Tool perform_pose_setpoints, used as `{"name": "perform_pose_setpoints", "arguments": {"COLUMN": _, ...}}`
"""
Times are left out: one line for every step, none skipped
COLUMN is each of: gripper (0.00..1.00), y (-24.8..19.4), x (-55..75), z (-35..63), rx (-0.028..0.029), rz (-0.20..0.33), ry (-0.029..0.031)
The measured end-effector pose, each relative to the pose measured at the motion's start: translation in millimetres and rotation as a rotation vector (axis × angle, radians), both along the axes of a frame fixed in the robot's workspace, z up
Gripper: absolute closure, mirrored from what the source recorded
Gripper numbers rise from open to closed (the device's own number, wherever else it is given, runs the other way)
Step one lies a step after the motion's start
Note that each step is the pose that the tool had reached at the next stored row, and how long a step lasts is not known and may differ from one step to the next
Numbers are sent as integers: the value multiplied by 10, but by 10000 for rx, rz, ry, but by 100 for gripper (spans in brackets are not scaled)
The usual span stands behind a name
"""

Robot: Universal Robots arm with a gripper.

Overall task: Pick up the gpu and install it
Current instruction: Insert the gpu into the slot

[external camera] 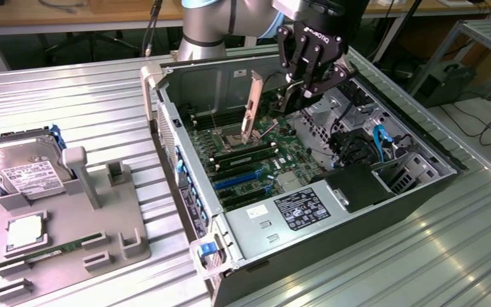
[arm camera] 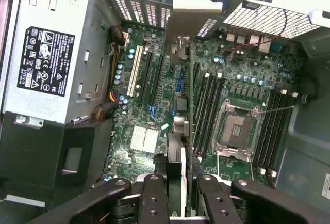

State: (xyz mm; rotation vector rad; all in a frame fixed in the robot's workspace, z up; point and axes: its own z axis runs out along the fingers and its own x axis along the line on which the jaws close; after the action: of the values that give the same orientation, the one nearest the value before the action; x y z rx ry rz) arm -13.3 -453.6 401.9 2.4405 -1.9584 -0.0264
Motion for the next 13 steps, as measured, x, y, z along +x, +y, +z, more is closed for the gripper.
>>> {"name": "perform_pose_setpoints", "arguments": {"gripper": 73, "y": 0, "x": 0, "z": -3, "rx": 0, "rz": 0, "ry": 0}}
{"name": "perform_pose_setpoints", "arguments": {"gripper": 73, "y": 0, "x": 0, "z": -7, "rx": 0, "rz": 0, "ry": 0}}
{"name": "perform_pose_setpoints", "arguments": {"gripper": 73, "y": 0, "x": 0, "z": -10, "rx": 0, "rz": 0, "ry": 0}}
{"name": "perform_pose_setpoints", "arguments": {"gripper": 73, "y": 0, "x": 0, "z": -13, "rx": 0, "rz": 0, "ry": 0}}
{"name": "perform_pose_setpoints", "arguments": {"gripper": 73, "y": 0, "x": 0, "z": -16, "rx": 0, "rz": 0, "ry": 0}}
{"name": "perform_pose_setpoints", "arguments": {"gripper": 73, "y": 0, "x": 0, "z": -20, "rx": 0, "rz": 0, "ry": 0}}
{"name": "perform_pose_setpoints", "arguments": {"gripper": 73, "y": 0, "x": 0, "z": -23, "rx": 0, "rz": 0, "ry": 0}}
{"name": "perform_pose_setpoints", "arguments": {"gripper": 73, "y": 0, "x": 0, "z": -26, "rx": 0, "rz": 0, "ry": 0}}
{"name": "perform_pose_setpoints", "arguments": {"gripper": 73, "y": 0, "x": 0, "z": -30, "rx": 0, "rz": -1, "ry": 0}}
{"name": "perform_pose_setpoints", "arguments": {"gripper": 73, "y": 0, "x": 0, "z": -33, "rx": 0, "rz": 0, "ry": 0}}
{"name": "perform_pose_setpoints", "arguments": {"gripper": 73, "y": 0, "x": 0, "z": -39, "rx": 0, "rz": 0, "ry": 0}}
{"name": "perform_pose_setpoints", "arguments": {"gripper": 73, "y": 0, "x": 0, "z": -43, "rx": 0, "rz": 0, "ry": 0}}
{"name": "perform_pose_setpoints", "arguments": {"gripper": 73, "y": 0, "x": 0, "z": -48, "rx": 0, "rz": 0, "ry": 0}}
